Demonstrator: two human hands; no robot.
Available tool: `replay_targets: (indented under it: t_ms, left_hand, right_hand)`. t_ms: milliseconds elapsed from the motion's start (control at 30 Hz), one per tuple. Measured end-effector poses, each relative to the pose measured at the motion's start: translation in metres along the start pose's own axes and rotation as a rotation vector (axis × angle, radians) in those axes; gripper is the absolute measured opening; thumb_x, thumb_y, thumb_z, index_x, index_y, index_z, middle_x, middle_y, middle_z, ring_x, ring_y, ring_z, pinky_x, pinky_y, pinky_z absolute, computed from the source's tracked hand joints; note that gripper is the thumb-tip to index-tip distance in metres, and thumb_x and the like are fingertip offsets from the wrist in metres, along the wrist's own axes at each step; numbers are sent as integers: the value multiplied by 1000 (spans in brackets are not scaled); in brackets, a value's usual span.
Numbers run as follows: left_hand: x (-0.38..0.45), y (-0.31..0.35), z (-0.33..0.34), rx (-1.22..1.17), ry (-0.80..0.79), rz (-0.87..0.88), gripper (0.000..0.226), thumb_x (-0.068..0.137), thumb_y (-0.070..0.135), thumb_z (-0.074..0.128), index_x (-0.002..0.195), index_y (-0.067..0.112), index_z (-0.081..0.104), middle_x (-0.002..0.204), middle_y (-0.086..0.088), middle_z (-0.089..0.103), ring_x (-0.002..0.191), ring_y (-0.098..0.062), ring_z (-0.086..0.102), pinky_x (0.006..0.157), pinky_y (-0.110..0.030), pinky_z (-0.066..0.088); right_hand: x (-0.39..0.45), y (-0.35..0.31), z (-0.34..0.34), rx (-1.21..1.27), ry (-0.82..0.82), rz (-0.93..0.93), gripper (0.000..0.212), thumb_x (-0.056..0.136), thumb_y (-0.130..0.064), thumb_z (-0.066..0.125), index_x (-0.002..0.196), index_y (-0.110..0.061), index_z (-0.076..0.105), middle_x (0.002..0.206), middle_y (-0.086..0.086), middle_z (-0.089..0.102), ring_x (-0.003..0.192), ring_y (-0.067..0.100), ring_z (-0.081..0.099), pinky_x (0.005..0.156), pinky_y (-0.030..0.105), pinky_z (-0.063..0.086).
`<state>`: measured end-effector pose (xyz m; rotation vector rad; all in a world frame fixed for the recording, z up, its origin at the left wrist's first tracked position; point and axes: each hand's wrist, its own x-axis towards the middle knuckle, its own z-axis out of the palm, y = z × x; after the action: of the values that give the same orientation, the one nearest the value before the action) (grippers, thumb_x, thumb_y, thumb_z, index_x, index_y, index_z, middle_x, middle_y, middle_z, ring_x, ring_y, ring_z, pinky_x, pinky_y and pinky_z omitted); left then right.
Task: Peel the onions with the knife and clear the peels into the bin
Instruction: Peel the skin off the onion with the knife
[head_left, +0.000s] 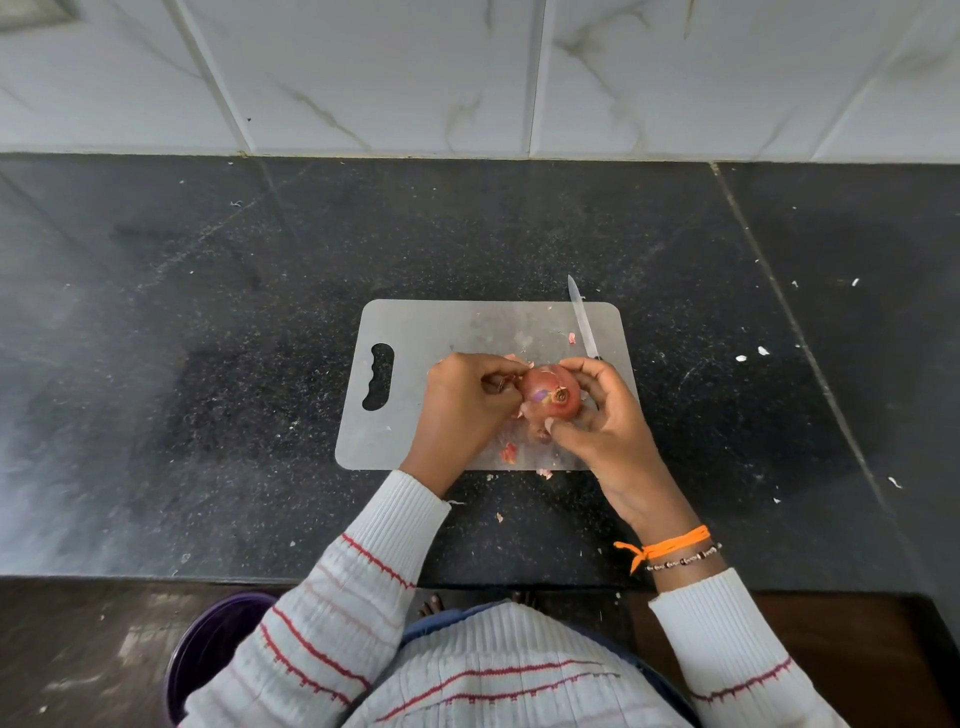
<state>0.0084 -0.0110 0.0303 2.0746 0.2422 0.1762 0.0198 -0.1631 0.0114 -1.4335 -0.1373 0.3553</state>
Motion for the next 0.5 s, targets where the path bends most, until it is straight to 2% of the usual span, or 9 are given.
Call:
replay_targets:
  t_ms: [100, 167, 233, 300, 400, 500]
  left_hand:
    - [-1, -2, 2, -196, -8, -84, 26, 80, -7, 61, 97, 10, 73, 83, -7, 73, 71, -18, 70, 74, -32, 58]
    - [-3, -1, 4, -329, -24, -147, 27, 85, -6, 58, 100, 11, 71, 92, -8, 72, 80, -22, 70, 78, -39, 58]
    - [-4, 0, 5, -435, -60, -192, 26, 89, -4, 55, 103, 12, 69, 93, -4, 71, 79, -13, 69, 77, -34, 58]
    - [-4, 1, 4, -489, -79, -190, 24, 91, -5, 52, 103, 9, 68, 85, -1, 70, 70, -6, 67, 71, -26, 59]
    - [-2, -3, 3, -512, -62, -197, 25, 91, -9, 50, 101, 6, 67, 80, -3, 70, 61, -8, 65, 65, -22, 58]
    - [-1, -9, 5, -420, -20, -177, 32, 88, -13, 49, 103, 8, 69, 87, -3, 71, 69, -11, 67, 72, -27, 58]
  right_hand:
    - [1, 3, -4, 81, 20, 14, 55, 66, 3, 66, 112, -23, 54, 118, 1, 58, 103, 18, 61, 87, 32, 53]
    - [1, 5, -4, 129, 25, 30, 57, 65, 1, 65, 114, -24, 55, 122, 4, 56, 108, 27, 59, 93, 41, 50]
    - [1, 5, -4, 177, 24, 51, 54, 70, 8, 64, 115, -21, 55, 124, 9, 55, 110, 34, 58, 93, 44, 51]
    - [0, 4, -4, 276, -8, 73, 52, 73, 14, 60, 115, -16, 55, 124, 14, 54, 104, 32, 62, 85, 41, 56]
    - [-1, 5, -5, 430, -63, 98, 55, 67, 5, 58, 119, -13, 53, 119, 17, 56, 93, 28, 64, 79, 35, 57]
    - [-1, 3, -7, 510, -106, 90, 59, 63, -4, 65, 121, -11, 52, 118, 18, 56, 90, 25, 61, 76, 31, 53]
